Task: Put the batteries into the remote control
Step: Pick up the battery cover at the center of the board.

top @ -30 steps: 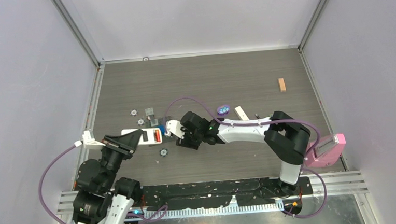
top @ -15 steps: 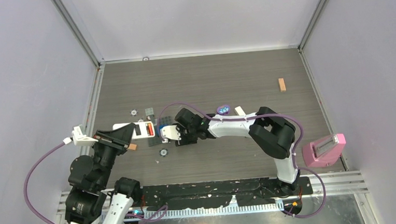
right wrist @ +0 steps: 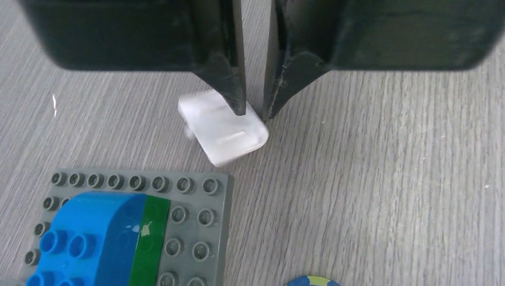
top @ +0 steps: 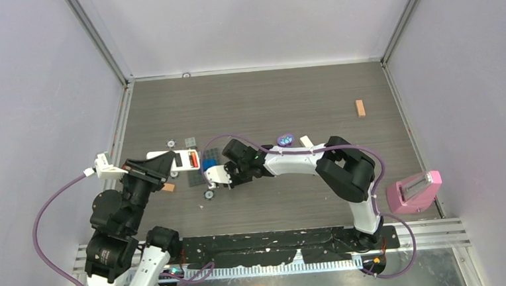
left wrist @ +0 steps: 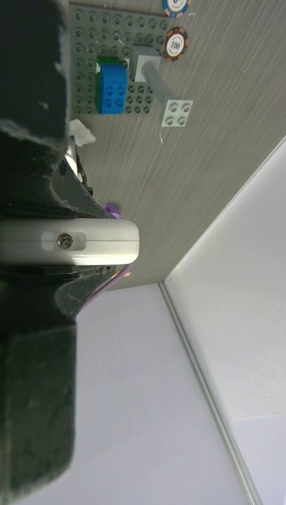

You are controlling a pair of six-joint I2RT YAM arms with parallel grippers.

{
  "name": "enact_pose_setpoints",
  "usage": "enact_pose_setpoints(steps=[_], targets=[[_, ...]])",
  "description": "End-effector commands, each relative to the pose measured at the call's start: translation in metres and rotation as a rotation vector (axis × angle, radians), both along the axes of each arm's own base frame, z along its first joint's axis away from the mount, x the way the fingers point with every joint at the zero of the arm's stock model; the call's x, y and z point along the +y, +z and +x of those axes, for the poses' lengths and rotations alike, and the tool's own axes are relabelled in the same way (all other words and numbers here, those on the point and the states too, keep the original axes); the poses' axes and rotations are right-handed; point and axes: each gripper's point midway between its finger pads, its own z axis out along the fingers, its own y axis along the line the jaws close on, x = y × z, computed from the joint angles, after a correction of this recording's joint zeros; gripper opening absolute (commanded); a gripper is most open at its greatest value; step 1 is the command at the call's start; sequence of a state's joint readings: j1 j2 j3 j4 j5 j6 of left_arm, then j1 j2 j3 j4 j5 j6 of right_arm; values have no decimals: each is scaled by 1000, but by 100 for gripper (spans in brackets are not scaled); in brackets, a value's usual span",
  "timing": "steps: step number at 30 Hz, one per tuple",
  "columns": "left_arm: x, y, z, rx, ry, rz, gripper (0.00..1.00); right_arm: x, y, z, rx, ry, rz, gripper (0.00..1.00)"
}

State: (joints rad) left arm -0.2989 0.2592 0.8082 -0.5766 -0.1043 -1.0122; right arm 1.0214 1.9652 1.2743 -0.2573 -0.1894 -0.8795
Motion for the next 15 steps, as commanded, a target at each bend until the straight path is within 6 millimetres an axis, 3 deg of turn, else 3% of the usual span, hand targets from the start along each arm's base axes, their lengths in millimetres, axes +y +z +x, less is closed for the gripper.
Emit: enact_pose_setpoints(steps=[1, 8, 12, 15], targets=[[0, 31, -2, -100, -3, -25, 0, 1, -10, 1, 14, 14, -45, 17], [-2, 27, 0, -87, -9, -22, 0, 4, -7, 1, 28, -15, -29, 6], [-1, 28, 1, -91, -5, -26, 0, 8, 12, -6, 83, -67, 40, 5], [0, 27, 0, -93, -1, -28, 0, 11, 43, -14, 159, -111, 139, 5]])
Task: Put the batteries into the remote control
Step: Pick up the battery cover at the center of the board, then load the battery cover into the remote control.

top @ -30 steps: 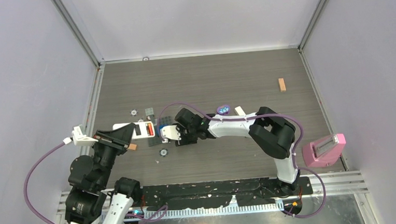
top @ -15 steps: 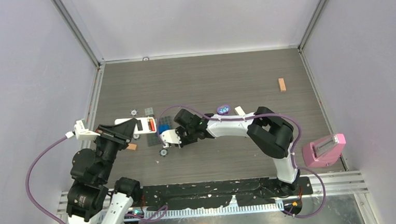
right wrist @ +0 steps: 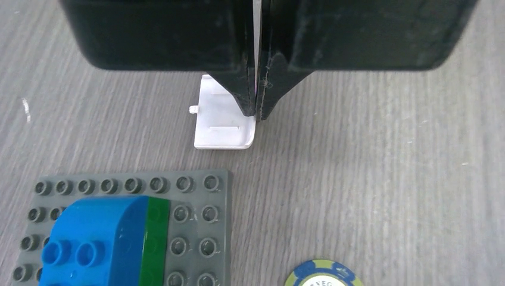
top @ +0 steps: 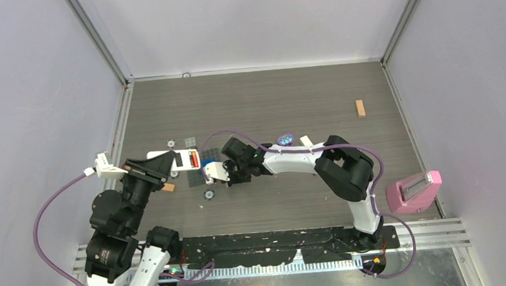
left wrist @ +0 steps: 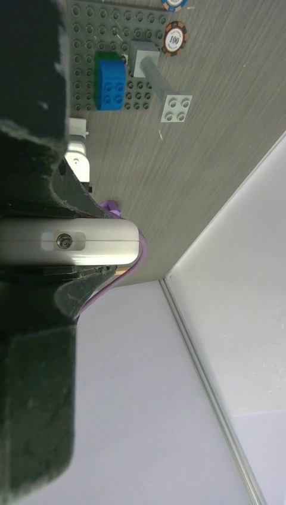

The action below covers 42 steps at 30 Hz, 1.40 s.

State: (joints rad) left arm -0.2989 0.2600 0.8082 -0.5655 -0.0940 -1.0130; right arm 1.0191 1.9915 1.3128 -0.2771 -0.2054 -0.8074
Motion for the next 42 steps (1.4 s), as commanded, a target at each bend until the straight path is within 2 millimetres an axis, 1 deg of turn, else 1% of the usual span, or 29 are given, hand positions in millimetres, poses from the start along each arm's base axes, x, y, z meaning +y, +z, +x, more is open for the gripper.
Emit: enact_pose_setpoints(steps=[1, 2, 3, 5, 6, 7, 8, 9, 10, 11, 12, 13, 14, 15, 16, 17, 18, 19, 20, 24, 25, 28, 30, 33, 37, 38, 40, 41, 42], targets=[[2, 25, 0, -87, 10, -25, 0, 6, 48, -16, 138, -106, 158, 6], [2, 25, -1, -89, 11, -26, 0, 6, 61, -18, 157, -118, 202, 5], [2, 25, -1, -91, 10, -27, 0, 5, 66, -21, 201, -163, 228, 5], [0, 23, -2, -92, -2, -27, 0, 2, 91, -25, 248, -226, 312, 5], [-1, 22, -2, -93, -11, -27, 0, 1, 94, -27, 269, -247, 336, 5], [-4, 20, -2, -92, -24, -29, 0, 0, 108, -31, 312, -294, 377, 5], [-6, 18, -1, -89, -33, -37, 0, -2, 111, -33, 339, -316, 395, 5], [-8, 16, 0, -88, -41, -41, 0, -2, 127, -38, 393, -352, 446, 5], [-10, 15, 0, -88, -50, -47, 0, -3, 132, -40, 419, -369, 482, 5], [-12, 12, 1, -85, -61, -53, 0, -5, 148, -44, 485, -407, 534, 5], [-14, 12, 1, -89, -71, -56, 0, -6, 155, -45, 511, -415, 579, 5], [-16, 11, 1, -89, -81, -62, 0, -9, 173, -48, 575, -452, 635, 5], [-17, 11, 1, -91, -84, -66, 0, -9, 182, -49, 598, -460, 678, 5], [-21, 10, 0, -92, -111, -68, 0, -13, 202, -55, 659, -480, 730, 6], [-25, 9, 0, -92, -131, -71, 0, -14, 212, -56, 679, -486, 765, 5], [-28, 9, 0, -92, -146, -78, 0, -18, 231, -61, 724, -509, 811, 5], [-31, 7, 0, -90, -161, -90, 0, -19, 241, -63, 748, -514, 839, 5], [-34, 10, 0, -108, -182, -109, 0, -23, 257, -67, 803, -539, 878, 5], [-40, 11, -1, -118, -216, -131, 0, -24, 266, -70, 868, -572, 905, 5], [-54, 5, 2, -133, -290, -230, 0, -37, 312, -87, 1051, -577, 1058, 6], [-57, 3, 3, -132, -307, -264, 0, -39, 318, -89, 1080, -574, 1080, 6], [-64, -1, 6, -137, -345, -329, 0, -47, 349, -100, 1230, -536, 1178, 5], [-65, 3, 6, -162, -359, -354, 0, -49, 362, -104, 1294, -526, 1216, 5], [-67, 4, 7, -168, -374, -387, 0, -49, 372, -104, 1364, -529, 1268, 6], [-70, 1, 8, -146, -401, -472, 0, -49, 376, -97, 1524, -582, 1342, 5], [-70, 0, 8, -147, -400, -493, 0, -47, 375, -94, 1546, -599, 1354, 5], [-68, 0, 8, -152, -396, -522, 0, -47, 377, -93, 1604, -594, 1379, 5], [-68, 0, 8, -154, -394, -528, 0, -48, 382, -95, 1633, -573, 1393, 6], [-67, 0, 7, -153, -395, -530, 0, -45, 382, -95, 1645, -570, 1395, 5]])
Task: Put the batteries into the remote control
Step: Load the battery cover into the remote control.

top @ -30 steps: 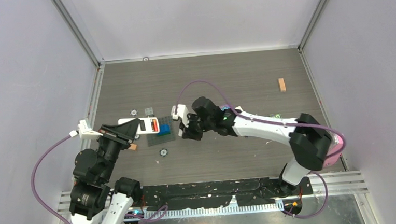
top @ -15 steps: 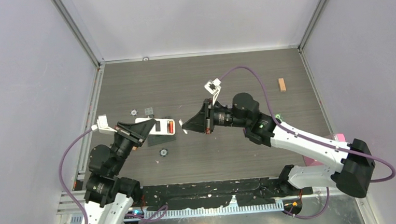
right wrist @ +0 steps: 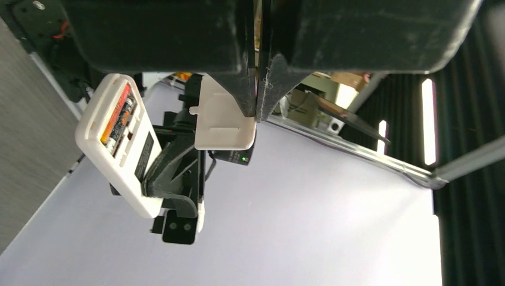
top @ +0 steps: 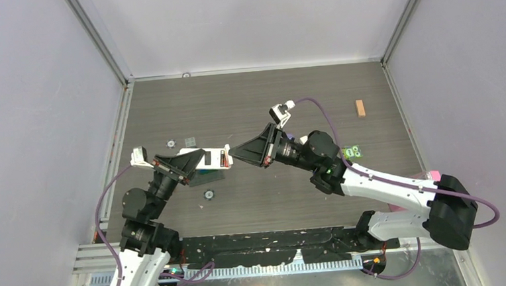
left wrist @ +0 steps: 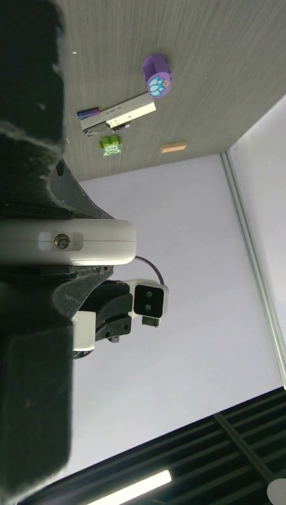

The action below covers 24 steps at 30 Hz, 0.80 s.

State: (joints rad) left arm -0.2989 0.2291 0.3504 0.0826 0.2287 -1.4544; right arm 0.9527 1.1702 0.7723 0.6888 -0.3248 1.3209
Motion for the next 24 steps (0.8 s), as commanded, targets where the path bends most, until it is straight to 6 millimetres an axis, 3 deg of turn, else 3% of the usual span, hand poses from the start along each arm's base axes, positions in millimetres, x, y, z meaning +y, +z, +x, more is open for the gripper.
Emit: enact_pose_setpoints(steps=[1, 13, 24], targets=[[3, 27, -10, -82, -17, -99, 0, -5, 38, 1, 88, 2, 202, 5], [4, 28, -13, -41, -27, -134, 0, 9, 21, 10, 136, -122, 173, 5], [3, 31, -14, -38, -38, -127, 0, 21, -2, 14, 203, -130, 114, 5]])
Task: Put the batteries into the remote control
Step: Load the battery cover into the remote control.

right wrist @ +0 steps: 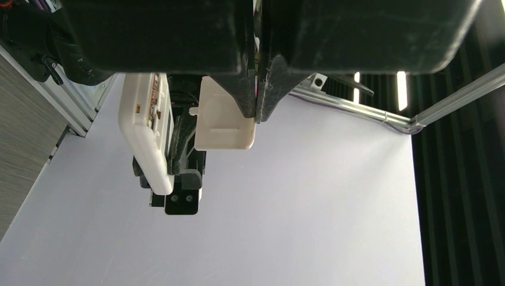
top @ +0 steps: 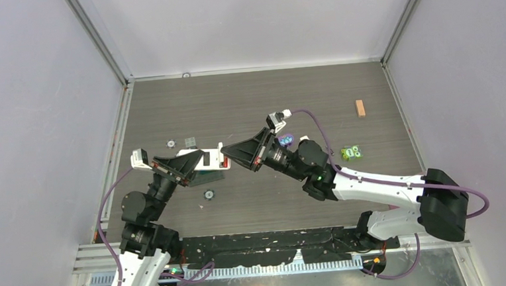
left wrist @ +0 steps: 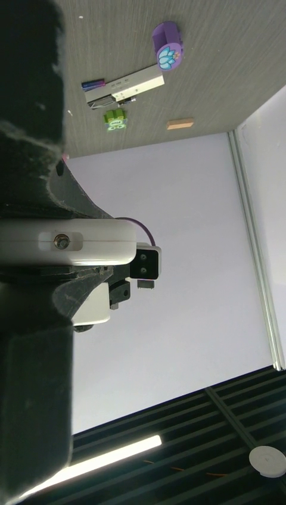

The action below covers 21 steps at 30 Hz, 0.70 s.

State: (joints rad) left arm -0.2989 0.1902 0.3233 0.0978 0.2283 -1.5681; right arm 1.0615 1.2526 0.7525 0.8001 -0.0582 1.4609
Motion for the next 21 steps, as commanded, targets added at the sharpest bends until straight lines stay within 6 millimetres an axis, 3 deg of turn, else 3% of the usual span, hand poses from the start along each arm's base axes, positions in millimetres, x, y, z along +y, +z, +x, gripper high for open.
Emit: enact_pose_setpoints(steps=[1, 21], targets=[[1, 28, -9, -68, -13, -23, 0, 1, 2, 2, 20, -24, 16, 5], [0, 29, -9, -64, -22, -35, 0, 4, -31, 12, 84, -78, -45, 5]])
